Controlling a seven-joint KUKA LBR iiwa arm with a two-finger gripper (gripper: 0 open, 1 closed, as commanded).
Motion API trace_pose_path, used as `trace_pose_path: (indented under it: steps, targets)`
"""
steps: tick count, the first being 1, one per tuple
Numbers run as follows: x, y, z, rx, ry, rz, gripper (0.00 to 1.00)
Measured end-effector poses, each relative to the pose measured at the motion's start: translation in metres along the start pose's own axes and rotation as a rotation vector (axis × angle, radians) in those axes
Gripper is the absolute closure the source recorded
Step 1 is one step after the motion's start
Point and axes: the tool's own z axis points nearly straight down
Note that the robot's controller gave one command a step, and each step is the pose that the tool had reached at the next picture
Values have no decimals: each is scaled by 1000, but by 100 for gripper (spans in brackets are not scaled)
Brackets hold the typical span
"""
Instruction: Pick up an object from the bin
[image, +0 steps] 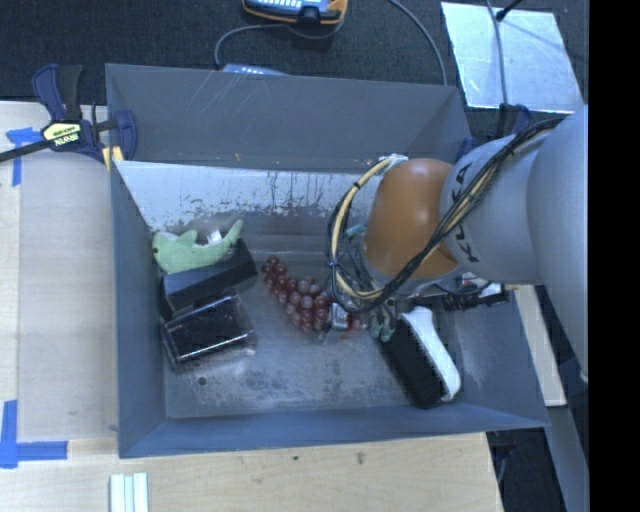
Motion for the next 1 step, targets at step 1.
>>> trace_pose_path:
  steps: [1]
  targets:
    - [0, 0, 0, 0, 0, 0, 100]
